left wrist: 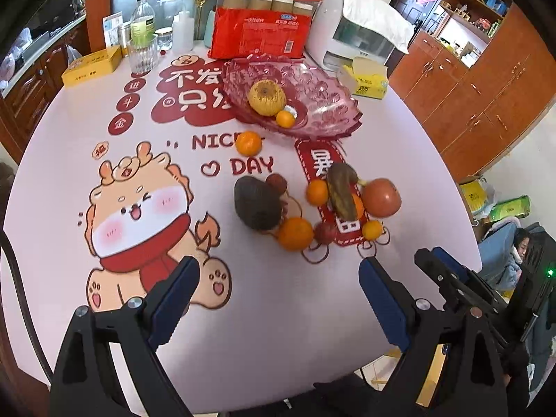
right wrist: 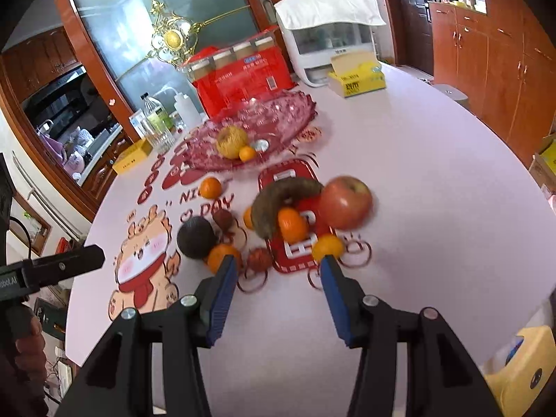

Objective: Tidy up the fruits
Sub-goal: 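Move both open tools back toward the remaining fruit, then grasp the orange with the left tool while the right tool grasps the red apple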

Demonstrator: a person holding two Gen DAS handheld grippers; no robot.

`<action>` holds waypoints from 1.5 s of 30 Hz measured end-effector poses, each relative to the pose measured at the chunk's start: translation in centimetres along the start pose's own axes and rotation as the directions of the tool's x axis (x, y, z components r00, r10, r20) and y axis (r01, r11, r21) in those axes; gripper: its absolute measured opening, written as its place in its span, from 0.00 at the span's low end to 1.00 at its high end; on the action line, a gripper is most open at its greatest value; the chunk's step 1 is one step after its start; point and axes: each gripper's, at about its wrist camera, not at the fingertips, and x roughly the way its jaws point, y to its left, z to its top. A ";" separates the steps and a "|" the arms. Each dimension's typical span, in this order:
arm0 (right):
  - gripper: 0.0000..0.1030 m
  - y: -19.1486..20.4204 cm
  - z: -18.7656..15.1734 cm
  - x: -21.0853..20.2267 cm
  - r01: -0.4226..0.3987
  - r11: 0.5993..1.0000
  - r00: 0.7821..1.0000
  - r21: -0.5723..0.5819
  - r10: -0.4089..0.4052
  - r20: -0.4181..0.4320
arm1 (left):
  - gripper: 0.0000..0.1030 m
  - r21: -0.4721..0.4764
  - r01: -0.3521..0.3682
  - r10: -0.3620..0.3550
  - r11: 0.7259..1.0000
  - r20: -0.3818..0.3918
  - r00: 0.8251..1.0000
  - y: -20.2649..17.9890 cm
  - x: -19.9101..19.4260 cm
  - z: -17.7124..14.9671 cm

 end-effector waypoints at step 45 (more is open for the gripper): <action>0.65 -8.2 6.6 9.5 -0.164 0.965 0.962 -0.204 0.110 -0.252 | 0.77 -0.329 -0.156 0.122 0.931 -0.120 0.985 -2.6 13.4 1.4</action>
